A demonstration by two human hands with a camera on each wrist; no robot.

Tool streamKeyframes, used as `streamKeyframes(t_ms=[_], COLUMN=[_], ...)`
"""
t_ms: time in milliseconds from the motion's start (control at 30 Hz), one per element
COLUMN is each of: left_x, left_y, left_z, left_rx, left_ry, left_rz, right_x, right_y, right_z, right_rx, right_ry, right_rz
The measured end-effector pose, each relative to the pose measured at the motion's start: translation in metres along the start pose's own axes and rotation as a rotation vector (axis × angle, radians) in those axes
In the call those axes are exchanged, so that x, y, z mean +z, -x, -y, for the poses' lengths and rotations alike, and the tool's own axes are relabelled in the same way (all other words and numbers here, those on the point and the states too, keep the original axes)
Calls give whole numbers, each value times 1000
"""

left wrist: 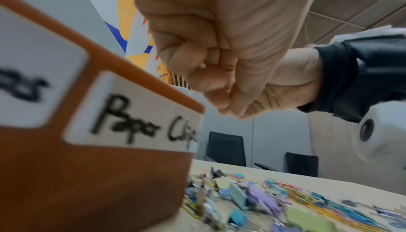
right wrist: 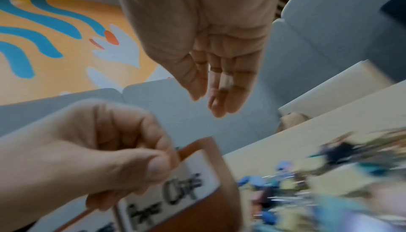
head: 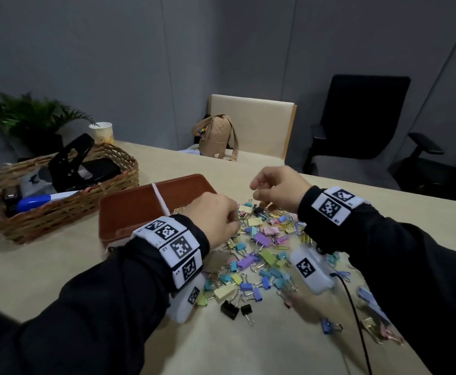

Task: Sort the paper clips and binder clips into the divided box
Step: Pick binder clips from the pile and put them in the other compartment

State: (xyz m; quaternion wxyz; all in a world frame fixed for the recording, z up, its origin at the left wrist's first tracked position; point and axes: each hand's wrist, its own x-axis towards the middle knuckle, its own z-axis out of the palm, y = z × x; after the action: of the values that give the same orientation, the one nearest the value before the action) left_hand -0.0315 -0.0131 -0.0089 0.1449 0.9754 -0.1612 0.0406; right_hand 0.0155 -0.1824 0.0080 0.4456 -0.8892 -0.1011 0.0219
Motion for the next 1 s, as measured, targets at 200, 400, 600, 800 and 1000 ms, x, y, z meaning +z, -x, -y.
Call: streamKeyframes(t_ms=[200,400,600,800,1000], left_x=[17,38,57,66,73], left_y=[-20,-41,-62,-83,-91], left_z=[-33,-71,-104,-126,-126], left_rx=[80,126,178,238,198], left_ry=[26,44,-9,-154,-163], left_rz=[149,238,306,375,436], right_x=[-50,-77,-79,-76,-74], right_y=[20,35,45,49,53], right_z=[-58,-83,-94,-102,-101], right_rx=[177,305,302,318,348], right_ry=[303,791,821,873,916], right_rz=[-35,124,168,240,359])
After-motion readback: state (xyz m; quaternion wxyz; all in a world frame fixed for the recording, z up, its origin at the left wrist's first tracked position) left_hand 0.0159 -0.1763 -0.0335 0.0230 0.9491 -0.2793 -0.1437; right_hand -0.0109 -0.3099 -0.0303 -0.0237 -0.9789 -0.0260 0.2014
